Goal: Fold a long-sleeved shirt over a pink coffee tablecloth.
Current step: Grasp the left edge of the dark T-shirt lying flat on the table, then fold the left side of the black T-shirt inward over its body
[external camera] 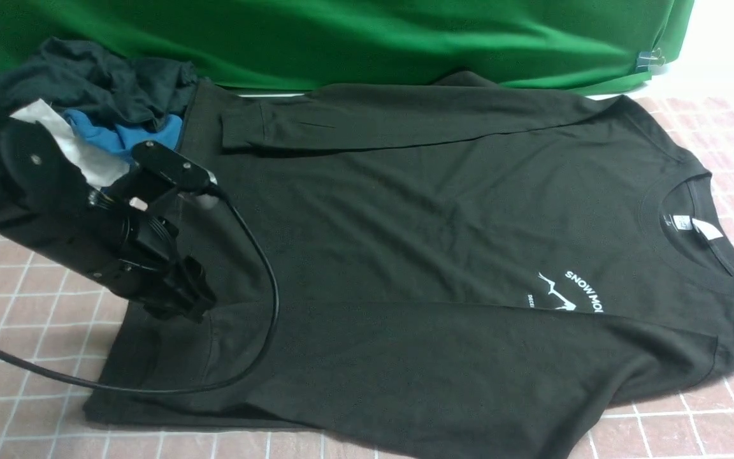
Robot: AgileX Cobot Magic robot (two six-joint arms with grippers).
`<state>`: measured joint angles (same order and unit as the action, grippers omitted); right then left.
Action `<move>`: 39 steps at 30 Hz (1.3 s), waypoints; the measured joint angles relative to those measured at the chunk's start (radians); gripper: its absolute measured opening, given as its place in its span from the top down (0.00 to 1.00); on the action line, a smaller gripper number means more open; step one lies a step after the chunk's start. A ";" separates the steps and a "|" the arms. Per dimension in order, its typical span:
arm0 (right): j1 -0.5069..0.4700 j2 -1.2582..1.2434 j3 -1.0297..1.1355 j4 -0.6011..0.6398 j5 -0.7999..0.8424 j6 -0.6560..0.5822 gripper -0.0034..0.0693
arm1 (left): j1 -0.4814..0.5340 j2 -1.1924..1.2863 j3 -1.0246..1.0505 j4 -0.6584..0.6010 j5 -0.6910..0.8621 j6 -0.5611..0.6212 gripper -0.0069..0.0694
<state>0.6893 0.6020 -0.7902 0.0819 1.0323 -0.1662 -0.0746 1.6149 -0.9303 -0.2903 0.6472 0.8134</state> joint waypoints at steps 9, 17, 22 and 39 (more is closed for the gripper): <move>0.000 0.000 0.000 0.052 0.000 0.004 0.41 | 0.003 0.098 0.000 0.071 -0.020 0.010 0.39; 0.000 0.000 0.000 0.073 -0.020 0.004 0.41 | 0.003 0.131 -0.003 0.077 -0.011 0.026 0.51; 0.000 0.000 0.000 0.075 -0.049 0.004 0.41 | 0.003 0.126 -0.004 0.069 0.015 0.026 0.69; 0.000 0.000 0.000 0.075 -0.101 0.004 0.41 | 0.003 -0.028 -0.052 0.068 0.035 0.014 0.87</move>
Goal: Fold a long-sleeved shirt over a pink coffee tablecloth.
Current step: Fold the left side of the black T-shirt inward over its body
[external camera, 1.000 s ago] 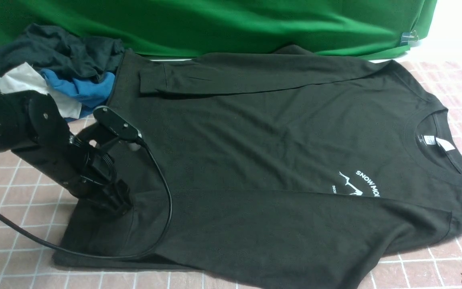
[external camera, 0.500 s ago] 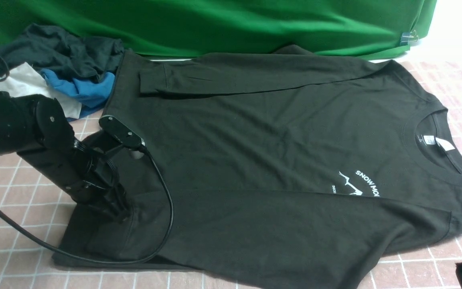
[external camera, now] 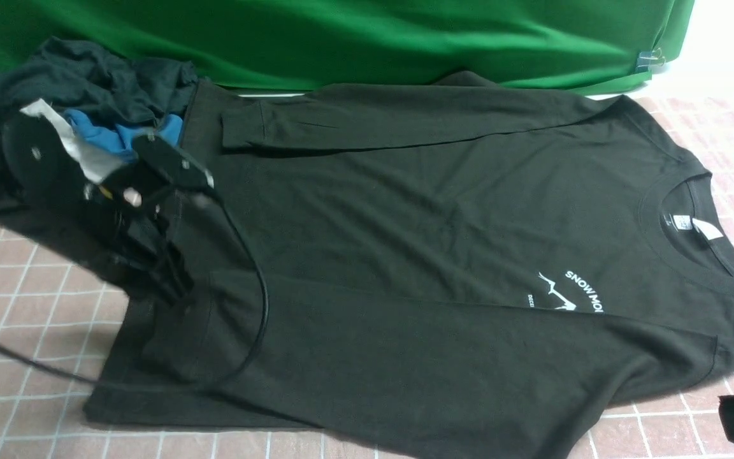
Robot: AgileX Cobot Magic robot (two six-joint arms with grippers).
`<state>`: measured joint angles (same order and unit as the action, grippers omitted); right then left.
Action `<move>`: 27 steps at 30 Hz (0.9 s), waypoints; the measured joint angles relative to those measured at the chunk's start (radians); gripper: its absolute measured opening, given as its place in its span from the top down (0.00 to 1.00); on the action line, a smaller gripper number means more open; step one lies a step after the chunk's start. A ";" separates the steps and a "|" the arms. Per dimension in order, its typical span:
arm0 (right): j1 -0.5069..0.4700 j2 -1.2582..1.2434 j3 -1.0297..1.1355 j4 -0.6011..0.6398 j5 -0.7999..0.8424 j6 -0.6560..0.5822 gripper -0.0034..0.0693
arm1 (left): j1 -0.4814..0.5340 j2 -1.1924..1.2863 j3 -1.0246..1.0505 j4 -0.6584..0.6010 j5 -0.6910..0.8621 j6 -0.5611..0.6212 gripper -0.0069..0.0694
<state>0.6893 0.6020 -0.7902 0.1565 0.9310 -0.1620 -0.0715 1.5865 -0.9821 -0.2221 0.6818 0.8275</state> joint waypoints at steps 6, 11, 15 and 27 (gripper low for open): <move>0.000 0.000 0.000 0.000 -0.001 0.000 0.41 | 0.000 -0.002 -0.125 0.005 -0.001 -0.023 0.87; 0.000 0.000 0.000 0.001 -0.001 0.014 0.41 | 0.000 0.001 -0.183 0.024 -0.003 -0.026 0.87; 0.000 0.000 0.000 0.001 -0.001 0.021 0.41 | 0.000 0.029 -0.223 0.030 -0.020 -0.026 0.87; 0.000 0.000 0.000 0.000 -0.005 0.046 0.41 | 0.000 0.240 -0.291 0.135 -0.148 -0.137 0.87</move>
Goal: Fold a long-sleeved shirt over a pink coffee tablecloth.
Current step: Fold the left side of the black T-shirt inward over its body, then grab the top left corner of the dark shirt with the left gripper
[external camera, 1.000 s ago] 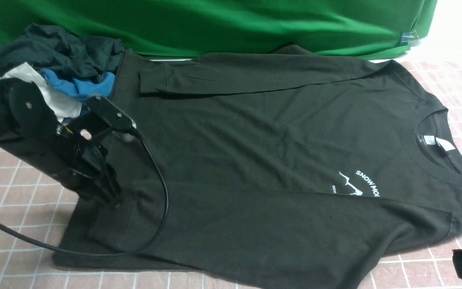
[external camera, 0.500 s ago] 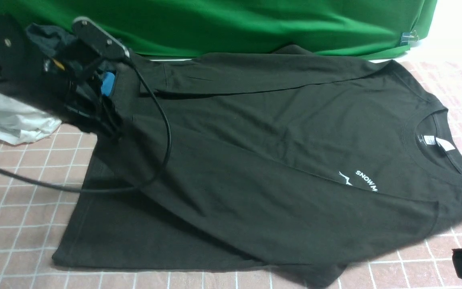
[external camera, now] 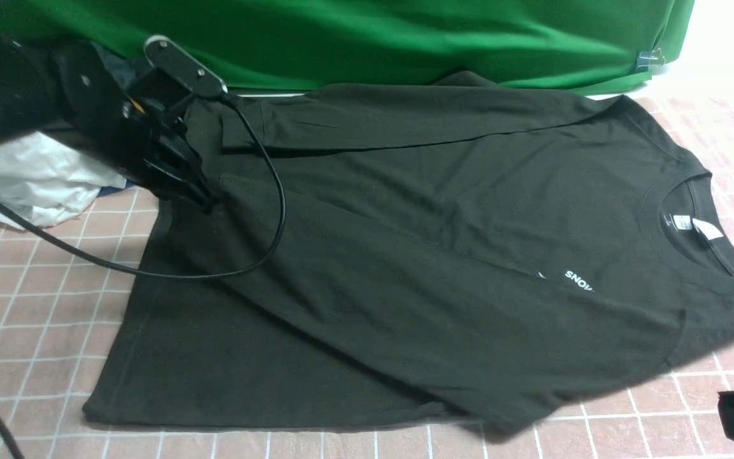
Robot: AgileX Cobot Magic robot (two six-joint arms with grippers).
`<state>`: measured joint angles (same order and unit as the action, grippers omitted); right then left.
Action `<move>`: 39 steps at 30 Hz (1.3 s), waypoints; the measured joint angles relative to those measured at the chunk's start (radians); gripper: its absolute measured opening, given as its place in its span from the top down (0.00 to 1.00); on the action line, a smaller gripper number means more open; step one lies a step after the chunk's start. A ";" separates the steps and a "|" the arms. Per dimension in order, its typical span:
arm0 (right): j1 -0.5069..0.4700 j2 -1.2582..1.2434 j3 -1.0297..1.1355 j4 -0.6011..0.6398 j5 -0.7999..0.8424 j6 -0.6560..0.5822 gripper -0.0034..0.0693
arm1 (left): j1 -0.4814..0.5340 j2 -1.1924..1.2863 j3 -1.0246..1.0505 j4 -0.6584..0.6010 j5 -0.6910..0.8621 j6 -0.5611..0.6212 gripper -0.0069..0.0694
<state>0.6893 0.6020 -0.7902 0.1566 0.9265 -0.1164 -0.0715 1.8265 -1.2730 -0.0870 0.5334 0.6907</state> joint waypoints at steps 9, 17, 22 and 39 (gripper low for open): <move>0.000 0.000 0.000 0.000 -0.001 0.033 0.41 | 0.000 0.062 -0.002 0.063 -0.062 -0.051 0.72; 0.000 0.000 0.000 0.000 -0.002 0.104 0.41 | 0.000 0.055 -0.005 0.071 -0.048 -0.125 0.27; 0.000 0.000 0.000 -0.044 -0.003 0.209 0.41 | 0.000 -0.016 -0.005 0.028 0.020 -0.234 0.11; 0.000 0.135 -0.099 -0.344 -0.019 0.315 0.93 | -0.064 -0.160 -0.048 -0.119 0.144 0.096 0.89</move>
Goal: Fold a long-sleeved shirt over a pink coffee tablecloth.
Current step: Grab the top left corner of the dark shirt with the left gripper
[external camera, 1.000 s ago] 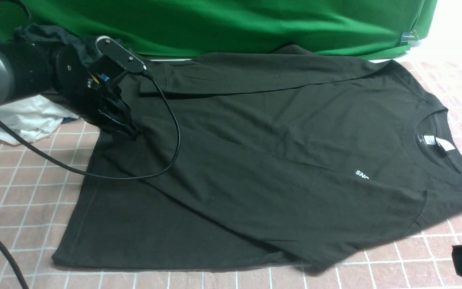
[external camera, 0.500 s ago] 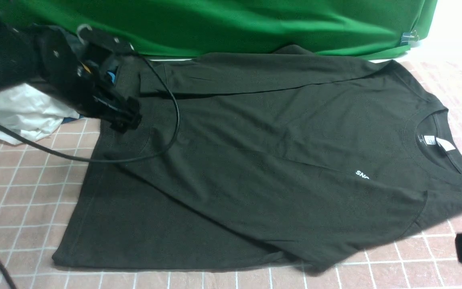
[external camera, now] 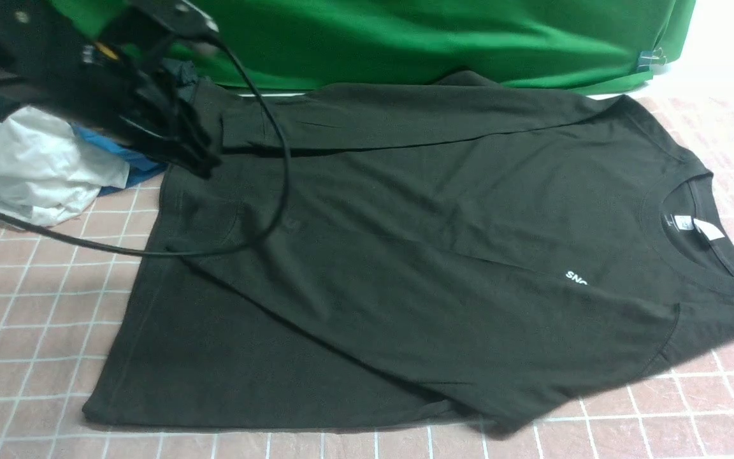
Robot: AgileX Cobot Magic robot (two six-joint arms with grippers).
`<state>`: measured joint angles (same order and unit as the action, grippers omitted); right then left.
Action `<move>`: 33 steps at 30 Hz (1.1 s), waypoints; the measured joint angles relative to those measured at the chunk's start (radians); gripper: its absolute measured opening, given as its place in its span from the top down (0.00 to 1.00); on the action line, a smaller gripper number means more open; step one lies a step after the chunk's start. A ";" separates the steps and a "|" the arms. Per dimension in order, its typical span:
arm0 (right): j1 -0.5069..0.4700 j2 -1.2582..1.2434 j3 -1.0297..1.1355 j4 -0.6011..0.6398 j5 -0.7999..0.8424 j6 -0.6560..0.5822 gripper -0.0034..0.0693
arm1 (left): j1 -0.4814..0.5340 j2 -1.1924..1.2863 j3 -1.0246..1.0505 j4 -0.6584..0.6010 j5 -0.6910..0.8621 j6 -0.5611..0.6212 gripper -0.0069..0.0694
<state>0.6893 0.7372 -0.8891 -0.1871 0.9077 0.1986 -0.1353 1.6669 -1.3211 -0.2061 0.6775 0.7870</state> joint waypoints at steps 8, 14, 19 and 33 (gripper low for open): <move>0.000 0.113 -0.140 -0.059 0.051 -0.026 0.93 | -0.023 0.256 -0.298 0.066 0.080 0.055 0.86; 0.000 0.114 -0.147 -0.061 0.085 -0.025 0.93 | -0.023 0.446 -0.461 0.186 0.077 0.157 0.64; 0.000 0.114 -0.148 -0.051 0.120 -0.023 0.93 | -0.023 0.544 -0.478 0.259 -0.077 0.208 0.42; 0.000 0.114 -0.148 -0.044 0.150 -0.004 0.93 | -0.023 0.679 -0.480 0.418 -0.339 0.210 0.48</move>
<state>0.6893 0.8513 -1.0374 -0.2314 1.0580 0.1949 -0.1581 2.3456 -1.8013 0.2115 0.3388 0.9968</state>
